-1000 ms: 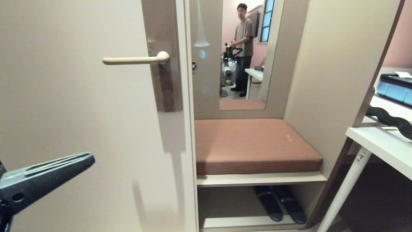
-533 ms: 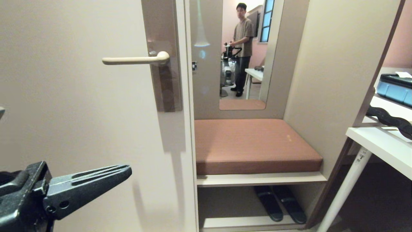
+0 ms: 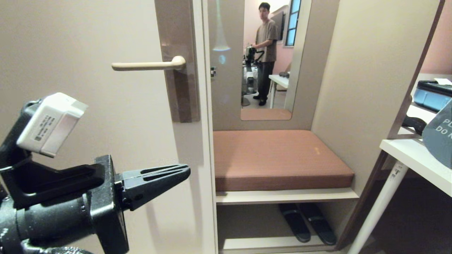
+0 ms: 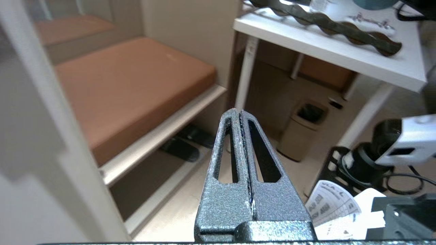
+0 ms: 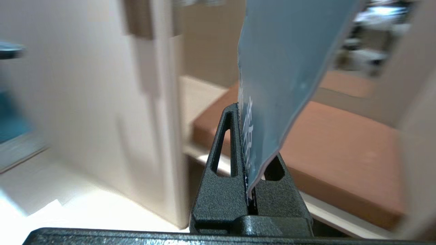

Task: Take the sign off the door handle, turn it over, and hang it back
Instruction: Hand it to the other hand

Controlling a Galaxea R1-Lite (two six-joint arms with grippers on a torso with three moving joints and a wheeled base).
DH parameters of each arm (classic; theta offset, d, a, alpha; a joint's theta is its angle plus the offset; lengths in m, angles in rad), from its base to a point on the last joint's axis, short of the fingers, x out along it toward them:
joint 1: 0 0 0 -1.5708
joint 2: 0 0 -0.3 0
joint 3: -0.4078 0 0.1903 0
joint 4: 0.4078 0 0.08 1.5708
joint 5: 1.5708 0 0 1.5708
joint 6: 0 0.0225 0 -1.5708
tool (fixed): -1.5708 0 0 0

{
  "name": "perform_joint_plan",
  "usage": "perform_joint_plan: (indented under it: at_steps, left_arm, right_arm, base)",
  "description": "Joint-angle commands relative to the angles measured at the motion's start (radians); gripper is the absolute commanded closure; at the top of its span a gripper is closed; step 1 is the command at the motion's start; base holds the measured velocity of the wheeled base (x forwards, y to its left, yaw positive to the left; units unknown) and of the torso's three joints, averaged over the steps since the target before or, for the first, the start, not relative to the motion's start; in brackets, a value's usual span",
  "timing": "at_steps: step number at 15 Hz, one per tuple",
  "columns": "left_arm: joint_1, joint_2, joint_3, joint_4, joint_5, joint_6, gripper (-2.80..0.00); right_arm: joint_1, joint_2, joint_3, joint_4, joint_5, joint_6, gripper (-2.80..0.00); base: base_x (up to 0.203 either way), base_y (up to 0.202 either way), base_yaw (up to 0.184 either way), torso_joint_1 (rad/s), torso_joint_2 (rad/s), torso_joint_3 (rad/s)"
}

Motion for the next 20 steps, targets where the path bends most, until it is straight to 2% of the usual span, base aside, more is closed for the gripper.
perform_joint_plan:
  at_steps: [1, 4, 7, 14, 17, 20]
  left_arm:
    - [0.0, 0.044, -0.003, -0.002, -0.004, -0.004, 0.0]
    - [-0.01, 0.097, -0.015, -0.036, -0.018, -0.005, 0.0]
    - [-0.023, 0.172, -0.053, -0.084, -0.026, -0.006, 0.0]
    - [-0.057, 0.288, -0.165, -0.098, -0.028, -0.009, 0.0]
    - [-0.07, 0.341, -0.253, -0.129, -0.028, -0.057, 0.0]
    - [-0.103, 0.381, -0.314, -0.137, -0.028, -0.074, 0.0]
  right_arm:
    - [0.001, 0.041, -0.004, -0.002, 0.047, 0.0, 0.0]
    - [0.0, 0.053, -0.003, -0.001, 0.175, 0.003, 0.0]
    - [0.001, 0.093, -0.012, -0.004, 0.265, 0.003, 0.0]
    - [0.007, 0.226, -0.039, -0.117, 0.425, 0.003, 0.0]
    - [0.077, 0.25, -0.04, -0.119, 0.434, 0.002, 0.0]
    - [0.154, 0.272, -0.04, -0.119, 0.434, 0.002, 0.0]
  base:
    - [0.0, 0.0, 0.0, 0.0, 0.0, 0.0]
    - [0.0, 0.0, 0.0, 0.0, 0.0, 0.0]
    - [0.0, 0.0, 0.0, 0.0, 0.0, 0.0]
    - [0.0, 0.0, 0.0, 0.0, 0.0, 0.0]
    - [0.0, 0.0, 0.0, 0.0, 0.0, 0.0]
    - [0.0, 0.0, 0.0, 0.0, 0.0, 0.0]
